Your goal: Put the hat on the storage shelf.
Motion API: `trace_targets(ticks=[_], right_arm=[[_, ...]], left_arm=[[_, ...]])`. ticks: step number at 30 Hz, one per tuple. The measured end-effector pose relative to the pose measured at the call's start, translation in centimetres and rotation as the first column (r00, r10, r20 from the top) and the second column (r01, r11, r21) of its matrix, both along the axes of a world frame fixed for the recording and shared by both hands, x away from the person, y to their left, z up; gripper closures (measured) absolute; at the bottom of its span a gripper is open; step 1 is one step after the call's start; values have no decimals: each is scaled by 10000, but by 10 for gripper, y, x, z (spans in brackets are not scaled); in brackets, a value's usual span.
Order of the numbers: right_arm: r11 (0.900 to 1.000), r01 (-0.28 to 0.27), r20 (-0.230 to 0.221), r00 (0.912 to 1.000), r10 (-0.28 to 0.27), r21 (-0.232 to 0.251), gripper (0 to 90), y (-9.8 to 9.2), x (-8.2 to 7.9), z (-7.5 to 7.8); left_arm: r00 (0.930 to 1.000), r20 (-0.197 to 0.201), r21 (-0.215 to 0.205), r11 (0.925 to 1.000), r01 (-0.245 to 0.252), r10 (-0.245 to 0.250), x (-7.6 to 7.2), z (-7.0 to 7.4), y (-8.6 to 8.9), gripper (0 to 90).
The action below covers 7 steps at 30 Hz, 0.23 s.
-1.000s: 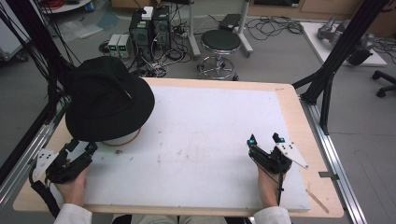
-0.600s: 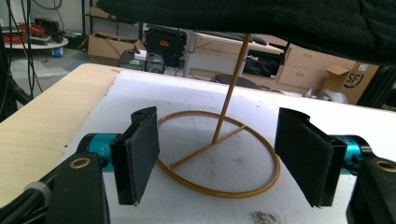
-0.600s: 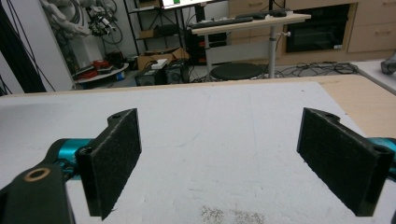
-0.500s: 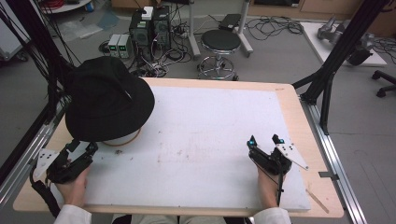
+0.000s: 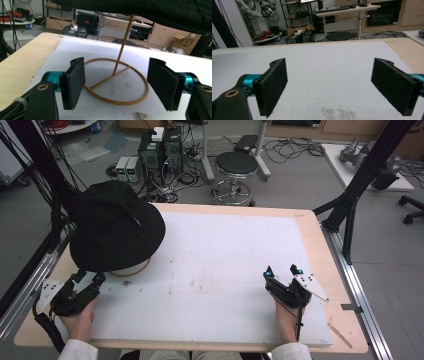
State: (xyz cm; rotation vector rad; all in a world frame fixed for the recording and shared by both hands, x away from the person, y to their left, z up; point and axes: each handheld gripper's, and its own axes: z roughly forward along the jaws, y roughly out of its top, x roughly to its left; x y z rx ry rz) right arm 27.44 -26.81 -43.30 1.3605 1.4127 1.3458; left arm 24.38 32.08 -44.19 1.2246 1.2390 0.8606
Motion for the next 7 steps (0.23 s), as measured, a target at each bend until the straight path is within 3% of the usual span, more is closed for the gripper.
trace_targets(ticks=[7], right_arm=[[10000, -48, -22, 10000, 48, -39, 129, 0, 0, -1]], left_arm=[[10000, -7, -31, 10000, -15, 15, 0, 0, 0, 309]])
